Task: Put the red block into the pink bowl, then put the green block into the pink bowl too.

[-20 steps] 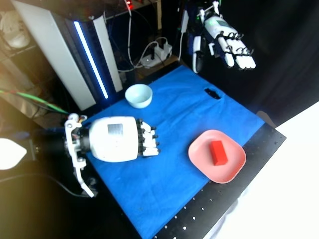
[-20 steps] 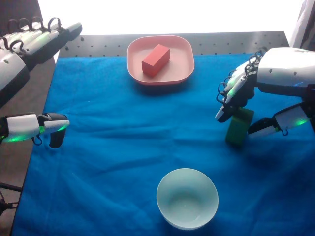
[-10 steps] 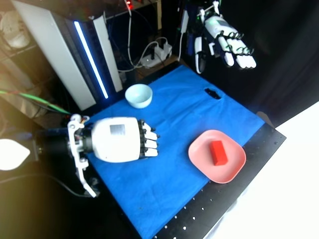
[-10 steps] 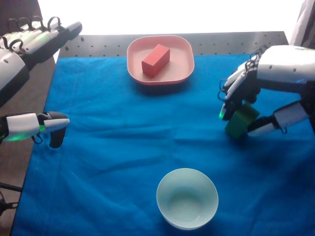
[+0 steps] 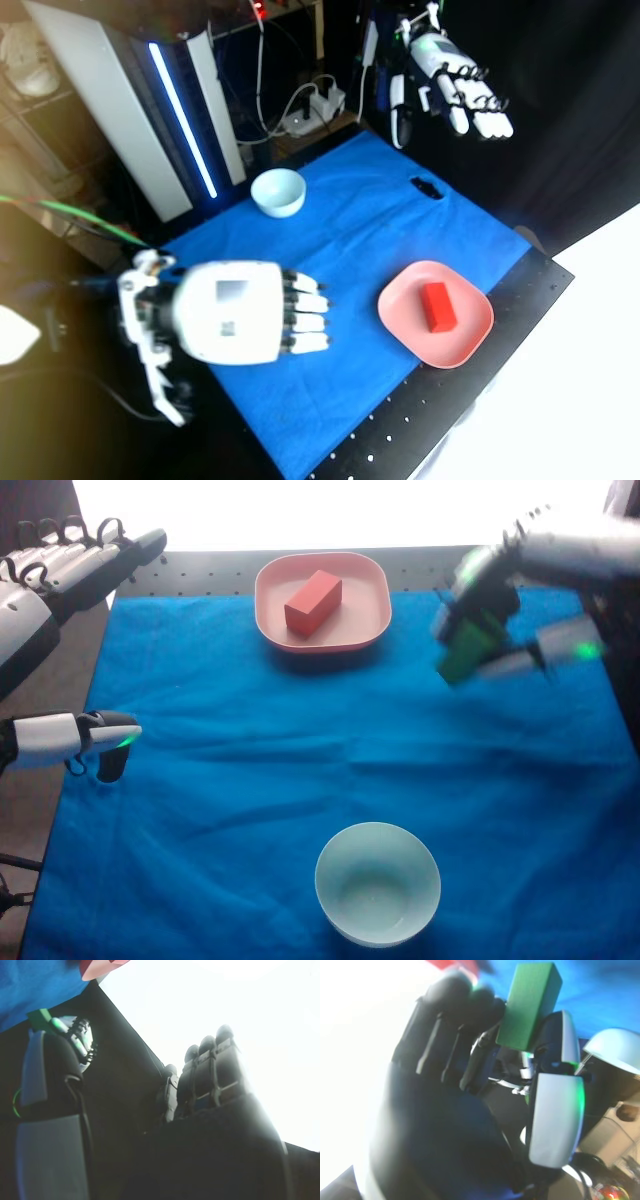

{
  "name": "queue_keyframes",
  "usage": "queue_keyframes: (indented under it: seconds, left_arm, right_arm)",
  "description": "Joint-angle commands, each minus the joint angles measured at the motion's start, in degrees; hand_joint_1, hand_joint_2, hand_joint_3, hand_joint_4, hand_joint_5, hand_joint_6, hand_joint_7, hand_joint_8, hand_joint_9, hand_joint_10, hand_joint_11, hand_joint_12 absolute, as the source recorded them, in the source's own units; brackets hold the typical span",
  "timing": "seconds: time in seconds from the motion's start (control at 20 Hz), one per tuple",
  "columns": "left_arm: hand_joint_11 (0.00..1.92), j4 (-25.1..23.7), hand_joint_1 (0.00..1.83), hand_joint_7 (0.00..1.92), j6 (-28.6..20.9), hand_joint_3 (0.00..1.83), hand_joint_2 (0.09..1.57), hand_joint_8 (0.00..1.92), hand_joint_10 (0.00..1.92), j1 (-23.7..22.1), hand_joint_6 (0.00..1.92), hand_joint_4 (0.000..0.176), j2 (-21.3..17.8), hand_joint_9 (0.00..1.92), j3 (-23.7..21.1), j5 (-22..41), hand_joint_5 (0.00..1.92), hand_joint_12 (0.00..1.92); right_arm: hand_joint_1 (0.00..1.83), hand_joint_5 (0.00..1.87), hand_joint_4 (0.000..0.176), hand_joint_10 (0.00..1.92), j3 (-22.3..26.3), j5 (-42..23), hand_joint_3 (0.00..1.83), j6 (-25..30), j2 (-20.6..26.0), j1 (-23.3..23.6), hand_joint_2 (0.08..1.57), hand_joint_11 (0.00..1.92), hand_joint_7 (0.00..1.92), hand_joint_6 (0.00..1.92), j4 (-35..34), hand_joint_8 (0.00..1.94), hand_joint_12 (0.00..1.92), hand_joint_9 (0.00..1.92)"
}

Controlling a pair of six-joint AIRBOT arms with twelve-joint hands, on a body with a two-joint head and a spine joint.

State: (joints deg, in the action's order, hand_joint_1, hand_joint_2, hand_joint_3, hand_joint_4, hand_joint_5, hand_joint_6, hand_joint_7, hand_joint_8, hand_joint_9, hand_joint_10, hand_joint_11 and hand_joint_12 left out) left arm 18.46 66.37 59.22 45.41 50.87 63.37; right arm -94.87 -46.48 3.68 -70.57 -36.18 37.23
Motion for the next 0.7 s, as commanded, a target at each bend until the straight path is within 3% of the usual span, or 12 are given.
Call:
queue_keyframes:
  seconds: [0.0,0.1,0.15,0.2,0.25,0.3,0.35,0.4,0.5,0.55,0.6,0.65]
  left_arm:
    - [0.00,-0.30,1.14,0.02,-0.06,0.00,0.95,0.00,0.00,-0.44,0.01,0.149,0.20,0.00,0.15,6.92,0.05,0.00]
    - [0.00,-0.29,1.10,0.02,-0.06,0.00,0.95,0.00,0.00,-0.45,0.00,0.147,0.40,0.00,0.28,6.78,0.04,0.00]
    - [0.00,-0.27,1.08,0.02,-0.06,0.00,0.94,0.00,0.00,-0.45,0.00,0.143,0.44,0.00,0.30,6.73,0.03,0.00]
    - [0.00,-0.27,1.09,0.03,-0.06,0.00,0.95,0.01,0.00,-0.45,0.00,0.135,0.49,0.00,0.32,6.67,0.04,0.00]
    - [0.00,-0.27,1.08,0.03,-0.06,0.00,0.95,0.01,0.00,-0.45,0.00,0.134,0.50,0.00,0.34,6.58,0.04,0.00]
    - [0.06,-0.27,0.92,0.08,-0.07,0.00,0.94,0.02,0.01,-0.46,0.01,0.156,0.58,0.04,0.43,6.44,0.05,0.03]
    - [0.07,-0.27,0.87,0.09,-0.07,0.00,0.94,0.02,0.01,-0.47,0.01,0.164,0.64,0.05,0.48,6.39,0.06,0.03]
    - [0.05,-0.30,0.86,0.10,-0.07,0.00,0.95,0.02,0.01,-0.49,0.01,0.168,0.74,0.04,0.57,6.31,0.06,0.03]
    - [0.05,-0.35,0.85,0.10,-0.16,0.00,0.95,0.01,0.01,-0.52,0.00,0.165,0.78,0.05,0.67,6.23,0.05,0.03]
    - [0.05,-0.43,0.84,0.11,-0.40,0.00,0.95,0.01,0.01,-0.52,0.00,0.161,0.86,0.05,0.76,6.23,0.05,0.04]
    - [0.05,-0.56,0.84,0.10,-0.73,0.00,0.95,0.01,0.01,-0.53,0.00,0.173,0.95,0.05,0.89,6.18,0.05,0.04]
    - [0.05,-0.76,0.84,0.09,-1.10,0.00,0.95,0.00,0.01,-0.59,0.00,0.175,1.19,0.05,1.18,6.05,0.04,0.04]
  right_arm:
    - [1.29,1.03,0.000,1.01,-0.93,-5.53,0.00,0.31,-1.00,1.43,1.04,1.06,1.26,0.83,-4.16,0.65,1.39,1.19]
    - [1.30,0.99,0.000,0.79,-3.21,-5.52,0.00,0.31,-3.32,2.75,1.03,1.12,1.38,0.93,-5.71,0.39,1.27,1.30]
    - [1.38,0.90,0.000,0.84,-3.75,-5.51,0.00,0.31,-3.90,3.19,1.05,1.01,1.29,1.11,-5.98,0.35,1.16,1.18]
    - [1.39,0.90,0.000,0.84,-4.89,-5.49,0.00,0.31,-5.14,4.02,1.05,0.97,1.28,1.14,-6.43,0.32,1.09,1.15]
    - [1.40,0.93,0.000,0.86,-5.64,-5.48,0.00,0.31,-6.09,4.64,1.04,0.97,1.28,1.08,-6.72,0.31,1.11,1.16]
    - [1.30,1.03,0.000,0.74,-7.06,-5.47,0.00,0.31,-7.66,5.41,1.03,1.01,1.34,0.94,-7.55,0.36,1.19,1.22]
    - [1.28,1.06,0.000,0.75,-7.70,-5.45,0.00,0.31,-8.39,5.69,1.03,1.00,1.30,0.85,-7.94,0.49,1.28,1.22]
    - [1.37,1.00,0.000,0.97,-8.69,-5.41,0.00,0.31,-9.53,6.24,1.05,0.89,1.19,0.98,-8.30,0.49,1.34,1.10]
    - [1.39,0.98,0.000,1.00,-10.31,-3.51,0.00,0.30,-11.26,7.69,1.07,0.78,1.11,1.07,-8.41,0.65,1.27,1.03]
    - [1.39,0.99,0.000,0.96,-11.30,-2.92,0.00,0.29,-12.15,8.25,1.06,0.79,1.14,1.03,-8.41,0.63,1.23,1.05]
    - [1.40,1.03,0.000,0.86,-12.07,-2.05,0.00,0.29,-12.87,8.72,1.03,0.95,1.23,0.89,-8.41,0.48,1.27,1.18]
    - [1.40,1.04,0.000,0.76,-13.16,-1.00,0.00,0.29,-13.88,9.11,1.01,1.00,1.25,0.88,-8.41,0.44,1.21,1.24]
